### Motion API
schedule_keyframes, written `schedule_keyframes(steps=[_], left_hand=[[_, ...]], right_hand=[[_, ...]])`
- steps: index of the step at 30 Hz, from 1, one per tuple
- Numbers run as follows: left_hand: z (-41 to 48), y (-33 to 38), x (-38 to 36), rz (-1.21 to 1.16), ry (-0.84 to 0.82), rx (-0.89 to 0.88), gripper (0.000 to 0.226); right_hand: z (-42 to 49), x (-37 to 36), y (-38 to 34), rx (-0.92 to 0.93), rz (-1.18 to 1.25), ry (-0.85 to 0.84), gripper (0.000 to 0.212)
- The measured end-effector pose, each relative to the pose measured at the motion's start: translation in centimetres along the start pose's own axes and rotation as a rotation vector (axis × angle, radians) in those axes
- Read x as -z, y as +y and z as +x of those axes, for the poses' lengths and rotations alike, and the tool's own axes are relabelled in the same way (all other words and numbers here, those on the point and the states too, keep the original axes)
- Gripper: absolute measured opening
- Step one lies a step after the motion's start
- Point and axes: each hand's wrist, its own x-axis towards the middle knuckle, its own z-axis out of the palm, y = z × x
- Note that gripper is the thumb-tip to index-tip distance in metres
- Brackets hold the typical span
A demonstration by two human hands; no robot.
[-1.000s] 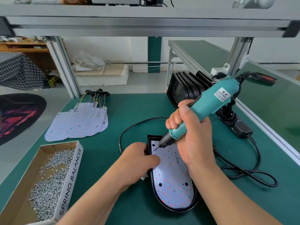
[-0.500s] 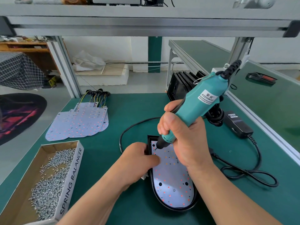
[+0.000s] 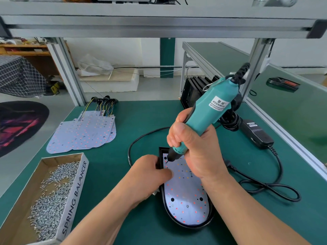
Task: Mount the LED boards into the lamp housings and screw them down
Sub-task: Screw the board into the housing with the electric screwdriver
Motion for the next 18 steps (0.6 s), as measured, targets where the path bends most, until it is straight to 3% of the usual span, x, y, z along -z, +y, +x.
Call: schedule_keyframes(steps=[9,14,18], left_hand=[[0.0,0.2,0.1,0.002,-0.02,0.031,0.056],[0.0,0.6,0.1,0.003,-0.015,0.035,0.048],[0.1,0.4,0.1,0.029,-0.009,0.021,0.043]], right_hand=[[0.0,0.6,0.2,-0.052,-0.015,-0.003,0.013],[0.3,0.6,-0.6,-0.028,-0.01,0.054,0.044],[0.1,0.3,-1.5,0.02,-0.065,0.046,0.037]])
